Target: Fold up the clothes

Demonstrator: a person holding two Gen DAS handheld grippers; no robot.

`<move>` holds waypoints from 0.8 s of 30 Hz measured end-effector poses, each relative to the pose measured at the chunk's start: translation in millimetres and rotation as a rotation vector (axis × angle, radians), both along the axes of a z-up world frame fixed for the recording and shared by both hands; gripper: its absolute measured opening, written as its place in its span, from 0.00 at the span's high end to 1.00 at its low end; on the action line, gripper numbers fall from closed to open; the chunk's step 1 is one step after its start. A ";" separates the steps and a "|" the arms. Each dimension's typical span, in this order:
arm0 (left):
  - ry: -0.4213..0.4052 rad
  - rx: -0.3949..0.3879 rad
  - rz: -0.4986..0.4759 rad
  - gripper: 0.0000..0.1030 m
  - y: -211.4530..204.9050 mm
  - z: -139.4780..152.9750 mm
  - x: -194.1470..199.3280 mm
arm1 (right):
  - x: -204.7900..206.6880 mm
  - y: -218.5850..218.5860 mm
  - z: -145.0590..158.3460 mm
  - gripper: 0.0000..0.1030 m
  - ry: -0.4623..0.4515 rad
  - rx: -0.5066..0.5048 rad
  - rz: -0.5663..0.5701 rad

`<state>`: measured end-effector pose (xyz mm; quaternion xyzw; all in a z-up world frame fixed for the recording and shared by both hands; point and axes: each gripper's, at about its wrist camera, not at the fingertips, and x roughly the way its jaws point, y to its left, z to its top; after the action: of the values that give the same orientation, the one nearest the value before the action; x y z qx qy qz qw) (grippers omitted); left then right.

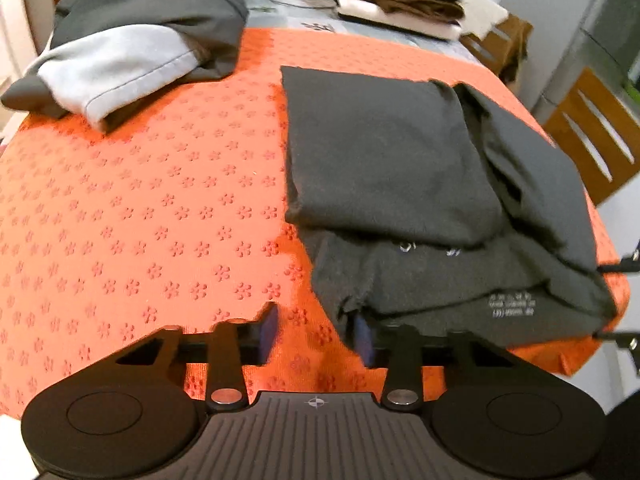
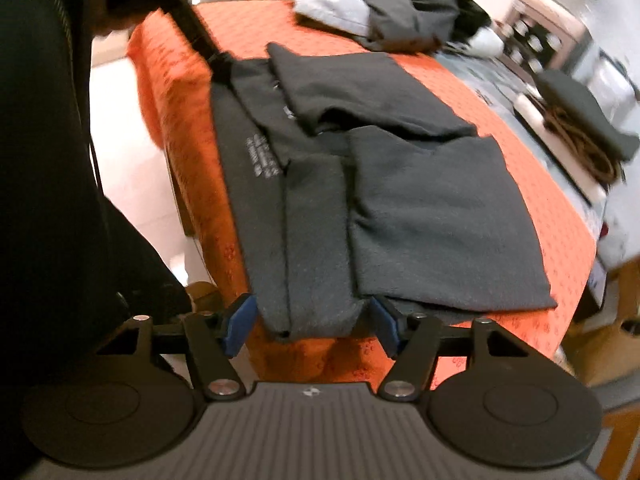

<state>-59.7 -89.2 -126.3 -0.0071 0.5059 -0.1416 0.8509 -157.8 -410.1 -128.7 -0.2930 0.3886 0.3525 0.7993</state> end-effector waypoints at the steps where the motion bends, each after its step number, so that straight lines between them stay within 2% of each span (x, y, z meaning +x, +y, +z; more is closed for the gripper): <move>1: 0.002 -0.017 0.016 0.89 1.8 1.4 -0.2 | -0.9 -0.1 -0.4 0.41 -0.001 -0.006 0.004; 3: -0.006 -0.027 0.026 0.92 3.4 5.7 -2.2 | 0.7 -3.7 2.6 0.42 0.011 0.016 -0.021; 8: -0.031 -0.020 0.014 0.89 1.8 19.1 -11.1 | 11.3 -27.2 21.3 0.41 0.069 0.201 -0.201; 9: -0.040 -0.015 0.006 0.86 0.6 22.6 -13.5 | 13.9 -32.8 24.2 0.41 0.077 0.235 -0.247; 11: -0.065 -0.008 -0.024 0.71 -4.3 30.8 -18.8 | 21.5 -46.7 27.1 0.40 0.097 0.296 -0.367; 14: -0.118 -0.004 -0.078 0.58 -15.9 44.3 -26.2 | 36.9 -69.8 20.7 0.40 0.173 0.395 -0.596; 17: -0.158 -0.013 -0.136 0.51 -33.1 54.3 -27.9 | 47.1 -88.2 7.9 0.40 0.264 0.496 -0.782; 19: -0.176 -0.028 -0.174 0.48 -47.0 59.1 -27.4 | 50.7 -96.5 -0.4 0.40 0.309 0.572 -0.858; 20: -0.184 -0.034 -0.192 0.44 -53.5 60.8 -27.2 | 52.0 -98.8 -4.3 0.42 0.330 0.600 -0.891; 22: -0.199 -0.047 -0.238 0.39 -68.5 63.1 -27.4 | 54.8 -103.0 -12.3 0.51 0.368 0.652 -0.950; 24: -0.206 -0.061 -0.294 0.33 -86.4 63.3 -27.1 | 57.9 -105.7 -20.8 0.70 0.407 0.698 -0.993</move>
<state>-86.8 -175.6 -63.0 0.0555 0.4072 -0.2798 0.8677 -99.9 -515.8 -149.5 0.2720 0.4844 0.0947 0.8261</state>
